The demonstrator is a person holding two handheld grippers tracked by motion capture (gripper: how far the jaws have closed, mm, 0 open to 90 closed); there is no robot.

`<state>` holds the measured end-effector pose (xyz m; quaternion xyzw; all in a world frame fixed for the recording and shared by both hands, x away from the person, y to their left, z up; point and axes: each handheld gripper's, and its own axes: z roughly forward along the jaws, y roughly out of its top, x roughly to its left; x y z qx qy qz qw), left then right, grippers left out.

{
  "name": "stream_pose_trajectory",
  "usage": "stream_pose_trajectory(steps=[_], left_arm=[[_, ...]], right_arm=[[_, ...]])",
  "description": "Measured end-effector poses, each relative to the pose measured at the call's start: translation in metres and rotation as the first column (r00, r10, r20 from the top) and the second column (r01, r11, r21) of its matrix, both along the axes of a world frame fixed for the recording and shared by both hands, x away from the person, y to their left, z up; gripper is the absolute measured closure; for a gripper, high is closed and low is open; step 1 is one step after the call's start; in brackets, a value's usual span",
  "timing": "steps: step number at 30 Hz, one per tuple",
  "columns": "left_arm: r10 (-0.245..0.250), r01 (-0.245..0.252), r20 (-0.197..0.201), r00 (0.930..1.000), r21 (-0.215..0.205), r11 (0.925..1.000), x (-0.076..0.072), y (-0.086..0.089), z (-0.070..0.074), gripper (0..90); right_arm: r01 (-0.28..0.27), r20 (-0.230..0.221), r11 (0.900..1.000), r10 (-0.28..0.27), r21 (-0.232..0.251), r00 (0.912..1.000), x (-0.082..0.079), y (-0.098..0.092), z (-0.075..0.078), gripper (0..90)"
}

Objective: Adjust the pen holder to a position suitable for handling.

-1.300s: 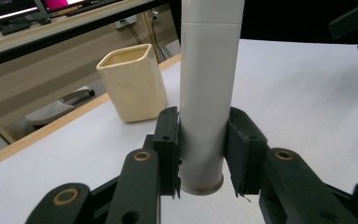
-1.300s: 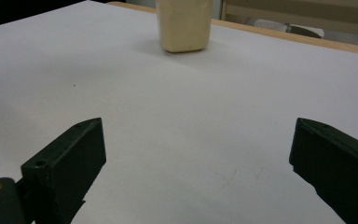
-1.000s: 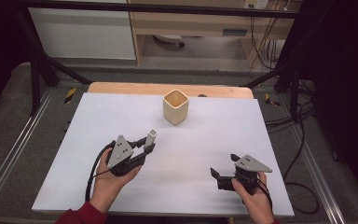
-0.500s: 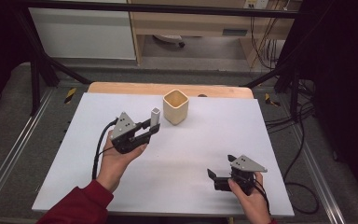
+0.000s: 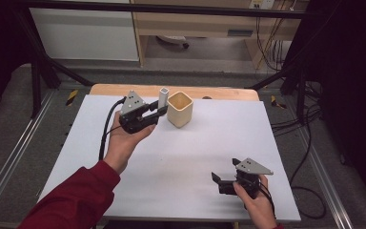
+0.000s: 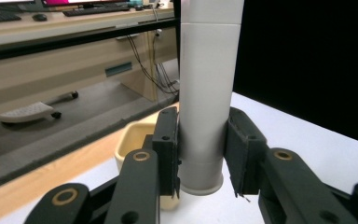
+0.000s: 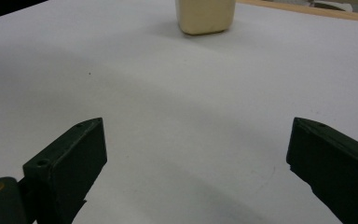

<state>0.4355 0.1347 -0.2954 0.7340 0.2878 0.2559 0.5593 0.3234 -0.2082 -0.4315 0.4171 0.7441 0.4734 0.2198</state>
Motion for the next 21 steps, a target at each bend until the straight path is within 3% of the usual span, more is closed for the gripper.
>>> stream_pose_trajectory(steps=[4, 6, 12, 21], left_arm=[[0.006, -0.006, -0.002, 1.0000, -0.003, 1.0000, 0.011, -0.006, 0.008, 67.8], [0.010, -0.010, 0.005, 0.9999, 0.016, 0.9998, 0.016, -0.009, 0.011, 67.7], [0.042, -0.042, -0.007, 0.9991, -0.034, 0.9986, 0.031, -0.011, 0.013, 67.8], [0.075, -0.075, -0.005, 0.9972, -0.022, 0.9969, 0.048, -0.014, 0.016, 67.8]], right_arm=[[-0.001, -0.003, 1.000, 0.001, -0.001, 1.0000, 0.000, 0.001, 0.000, 5.0], [-0.005, -0.005, 1.000, 0.005, -0.002, 1.0000, 0.000, 0.001, 0.000, 4.9], [0.002, -0.012, 1.000, -0.002, -0.002, 0.9999, 0.002, 0.000, -0.003, 4.5], [-0.005, -0.019, 1.000, 0.005, -0.010, 0.9998, 0.003, 0.004, -0.005, 4.2]])
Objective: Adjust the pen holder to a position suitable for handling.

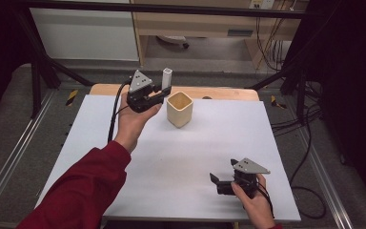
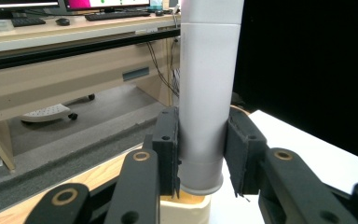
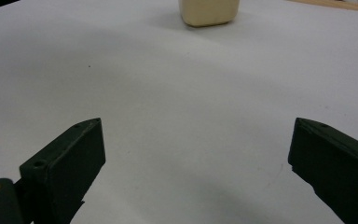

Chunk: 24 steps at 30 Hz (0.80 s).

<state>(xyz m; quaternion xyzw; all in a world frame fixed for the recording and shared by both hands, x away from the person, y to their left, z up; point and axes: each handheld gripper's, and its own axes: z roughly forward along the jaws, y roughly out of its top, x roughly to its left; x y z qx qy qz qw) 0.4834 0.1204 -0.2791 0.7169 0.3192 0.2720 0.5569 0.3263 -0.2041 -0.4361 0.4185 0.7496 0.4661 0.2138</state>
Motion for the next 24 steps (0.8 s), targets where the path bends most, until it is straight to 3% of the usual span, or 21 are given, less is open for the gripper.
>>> stream_pose_trajectory(steps=[8, 12, 18, 22, 24], left_arm=[[0.006, -0.006, -0.010, 0.9999, -0.008, 0.9999, 0.010, -0.010, 0.002, 67.8], [0.023, -0.023, 0.016, 0.9996, -0.009, 0.9997, 0.016, -0.019, 0.001, 67.8], [0.040, -0.041, -0.014, 0.9991, -0.053, 0.9978, 0.029, -0.033, -0.008, 67.8], [0.045, -0.044, 0.018, 0.9988, -0.048, 0.9979, 0.031, -0.040, -0.009, 67.7], [0.043, -0.043, 0.009, 0.9990, -0.060, 0.9973, 0.033, -0.042, -0.011, 67.7]], right_arm=[[0.005, -0.010, 1.000, -0.005, 0.022, 0.9999, 0.000, -0.002, 0.000, 4.0], [0.004, -0.024, 1.000, -0.003, 0.025, 0.9997, -0.001, -0.002, 0.001, 3.8], [0.005, -0.035, 0.999, -0.003, 0.048, 0.9994, -0.001, -0.005, 0.001, 3.7], [-0.003, -0.036, 0.998, 0.005, 0.057, 0.9993, -0.002, -0.005, 0.002, 3.7], [0.000, -0.034, 0.999, 0.002, 0.053, 0.9994, -0.002, -0.005, 0.002, 3.9]])
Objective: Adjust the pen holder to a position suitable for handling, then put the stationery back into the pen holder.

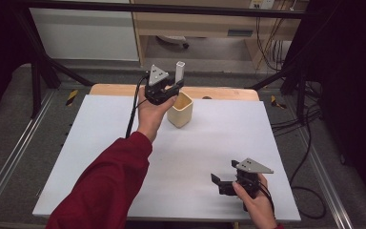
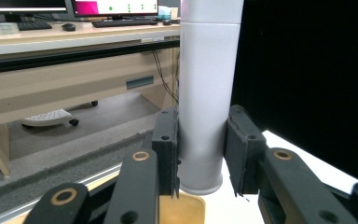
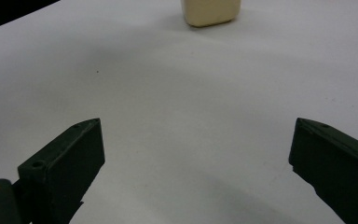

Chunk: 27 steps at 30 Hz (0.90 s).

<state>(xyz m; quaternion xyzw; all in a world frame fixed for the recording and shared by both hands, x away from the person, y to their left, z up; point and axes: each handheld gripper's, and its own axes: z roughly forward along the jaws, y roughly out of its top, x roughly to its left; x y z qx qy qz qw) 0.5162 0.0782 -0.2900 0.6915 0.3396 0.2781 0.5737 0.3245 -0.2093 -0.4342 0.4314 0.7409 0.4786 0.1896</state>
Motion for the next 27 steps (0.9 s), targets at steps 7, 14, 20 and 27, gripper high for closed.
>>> stream_pose_trajectory(steps=[7, 14, 20, 27], left_arm=[[0.012, -0.012, -0.027, 0.9996, -0.029, 0.9995, 0.009, -0.002, -0.009, 67.8], [0.019, -0.021, -0.045, 0.9988, -0.038, 0.9991, 0.013, -0.002, -0.016, 67.7], [0.034, -0.036, -0.062, 0.9975, -0.032, 0.9988, 0.017, -0.001, -0.025, 67.7], [0.048, -0.051, -0.086, 0.9951, -0.028, 0.9983, 0.022, -0.003, -0.035, 67.7]], right_arm=[[0.015, -0.008, 1.000, -0.015, 0.007, 0.9999, 0.000, -0.002, -0.001, 3.9], [0.008, -0.004, 1.000, -0.008, 0.007, 1.0000, 0.000, 0.000, -0.001, 3.9], [0.002, -0.008, 1.000, -0.002, 0.008, 1.0000, 0.000, 0.000, -0.001, 3.8], [-0.009, -0.009, 1.000, 0.010, 0.008, 0.9999, 0.000, 0.001, -0.001, 3.5]])
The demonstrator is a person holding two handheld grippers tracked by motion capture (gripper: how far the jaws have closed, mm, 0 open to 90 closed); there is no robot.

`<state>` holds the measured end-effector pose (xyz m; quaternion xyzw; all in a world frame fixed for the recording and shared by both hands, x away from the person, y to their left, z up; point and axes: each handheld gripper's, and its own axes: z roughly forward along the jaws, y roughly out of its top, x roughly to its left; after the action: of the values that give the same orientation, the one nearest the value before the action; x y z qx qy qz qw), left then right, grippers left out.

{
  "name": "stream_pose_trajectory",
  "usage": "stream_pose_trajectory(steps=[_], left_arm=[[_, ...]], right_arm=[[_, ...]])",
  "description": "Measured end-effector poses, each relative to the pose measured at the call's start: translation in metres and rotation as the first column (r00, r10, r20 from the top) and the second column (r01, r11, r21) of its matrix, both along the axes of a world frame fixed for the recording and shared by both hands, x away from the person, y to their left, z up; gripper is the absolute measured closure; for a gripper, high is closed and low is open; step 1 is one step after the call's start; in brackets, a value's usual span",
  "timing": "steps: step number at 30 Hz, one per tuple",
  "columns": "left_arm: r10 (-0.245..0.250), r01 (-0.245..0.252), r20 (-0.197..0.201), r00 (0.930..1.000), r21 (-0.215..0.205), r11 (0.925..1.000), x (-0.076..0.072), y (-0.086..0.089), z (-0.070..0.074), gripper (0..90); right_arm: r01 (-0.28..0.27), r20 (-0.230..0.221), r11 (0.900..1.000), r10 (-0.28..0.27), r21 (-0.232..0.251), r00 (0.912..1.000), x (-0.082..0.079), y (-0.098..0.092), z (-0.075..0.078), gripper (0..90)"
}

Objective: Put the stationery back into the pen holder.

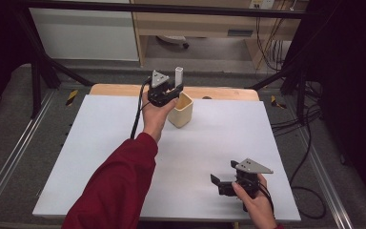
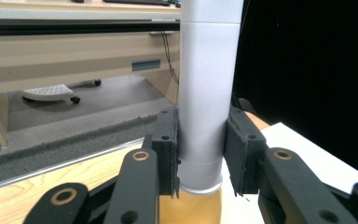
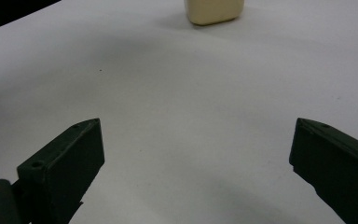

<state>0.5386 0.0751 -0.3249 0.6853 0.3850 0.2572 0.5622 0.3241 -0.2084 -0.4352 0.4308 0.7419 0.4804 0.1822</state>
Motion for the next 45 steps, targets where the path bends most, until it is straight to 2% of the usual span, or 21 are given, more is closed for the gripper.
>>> stream_pose_trajectory(steps=[8, 18, 29, 33, 41, 45], left_arm=[[-0.012, 0.012, -0.024, 0.9996, -0.009, 0.9999, 0.001, -0.006, -0.006, 67.7], [-0.004, 0.005, -0.039, 0.9992, 0.003, 1.0000, 0.004, -0.007, -0.019, 67.7], [-0.006, 0.006, -0.059, 0.9982, 0.008, 0.9999, 0.008, -0.011, -0.029, 67.7], [-0.004, 0.004, -0.068, 0.9977, -0.005, 1.0000, 0.009, -0.011, -0.031, 67.7], [0.002, -0.001, -0.081, 0.9967, 0.015, 0.9999, 0.012, -0.012, -0.039, 67.7], [0.014, -0.011, -0.100, 0.9949, 0.030, 0.9995, 0.012, -0.013, -0.044, 67.7]], right_arm=[[-0.006, -0.004, 1.000, 0.006, -0.006, 1.0000, 0.000, 0.001, -0.001, 3.2], [-0.028, 0.014, 1.000, 0.028, -0.003, 0.9995, -0.001, 0.004, 0.000, 3.3], [-0.027, 0.010, 1.000, 0.027, -0.004, 0.9996, -0.001, 0.003, 0.000, 3.3], [-0.022, 0.012, 1.000, 0.022, 0.000, 0.9997, 0.000, 0.002, 0.000, 3.3], [-0.024, 0.010, 1.000, 0.024, 0.003, 0.9997, 0.000, 0.002, 0.000, 3.1], [-0.024, 0.008, 1.000, 0.024, 0.006, 0.9997, 0.000, 0.002, 0.001, 3.1]])
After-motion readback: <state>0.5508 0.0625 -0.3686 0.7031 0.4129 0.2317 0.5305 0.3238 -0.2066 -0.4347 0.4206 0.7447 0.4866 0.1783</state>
